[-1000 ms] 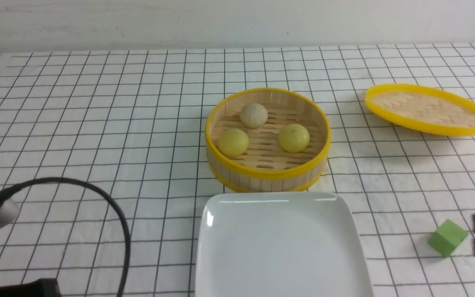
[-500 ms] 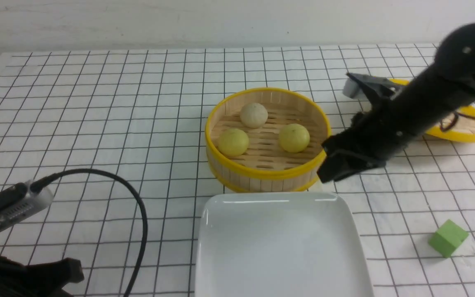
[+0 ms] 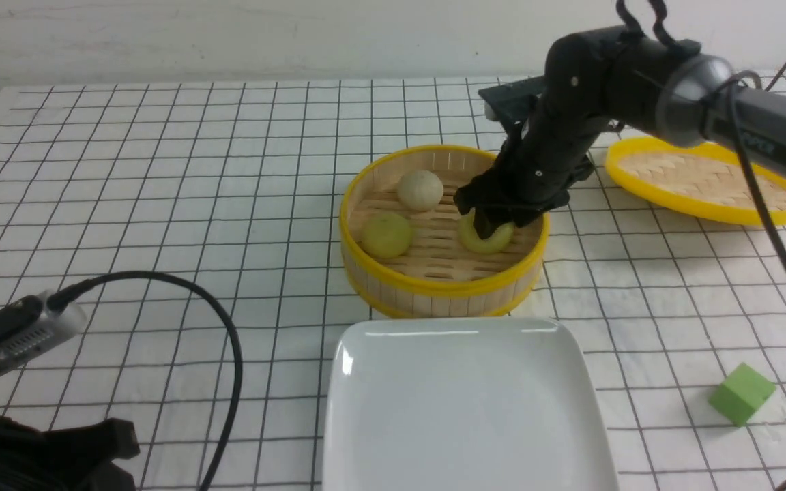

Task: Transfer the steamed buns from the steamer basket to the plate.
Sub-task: Use the right arm to grab the steamed stuffed bun that is closest to it, then use the right arm to put the steamed stuffed bun into the plate

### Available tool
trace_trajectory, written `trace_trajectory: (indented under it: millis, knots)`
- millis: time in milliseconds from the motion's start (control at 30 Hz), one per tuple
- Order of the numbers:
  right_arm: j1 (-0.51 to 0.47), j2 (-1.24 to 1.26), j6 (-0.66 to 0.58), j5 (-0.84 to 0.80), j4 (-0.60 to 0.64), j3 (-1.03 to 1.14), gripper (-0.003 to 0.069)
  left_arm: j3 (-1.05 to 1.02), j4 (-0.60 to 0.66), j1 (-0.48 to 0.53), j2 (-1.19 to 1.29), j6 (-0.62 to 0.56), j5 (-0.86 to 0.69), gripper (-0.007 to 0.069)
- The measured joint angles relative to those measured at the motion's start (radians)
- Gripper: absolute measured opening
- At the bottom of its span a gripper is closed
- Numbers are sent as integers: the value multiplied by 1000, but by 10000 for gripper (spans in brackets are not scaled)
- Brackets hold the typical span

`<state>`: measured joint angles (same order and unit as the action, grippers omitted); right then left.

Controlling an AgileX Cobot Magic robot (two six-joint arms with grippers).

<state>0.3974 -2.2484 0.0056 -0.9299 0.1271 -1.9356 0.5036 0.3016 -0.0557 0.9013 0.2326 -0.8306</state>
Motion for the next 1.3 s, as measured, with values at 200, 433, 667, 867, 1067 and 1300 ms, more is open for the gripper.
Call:
trace_trajectory:
  millis: [200, 433, 667, 867, 1067, 1300]
  knots:
    - [0, 49, -17, -70, 49, -6, 29, 0, 0, 0, 0, 0, 1, 282]
    - [0, 359, -34, -292, 75, 5, 15, 0, 0, 0, 0, 0, 13, 282]
    - [37, 487, -57, -303, 183, 296, 15, 0, 0, 0, 0, 0, 31, 282]
    - [97, 444, -96, -88, 214, 616, 33, 0, -14, 0, 0, 0, 36, 282]
    - [99, 381, -113, 59, 216, 679, 221, 0, -68, 0, 0, 0, 42, 282]
    - [68, 405, -113, -50, 183, 602, 548, 0, -70, 0, 0, 1, 68, 282]
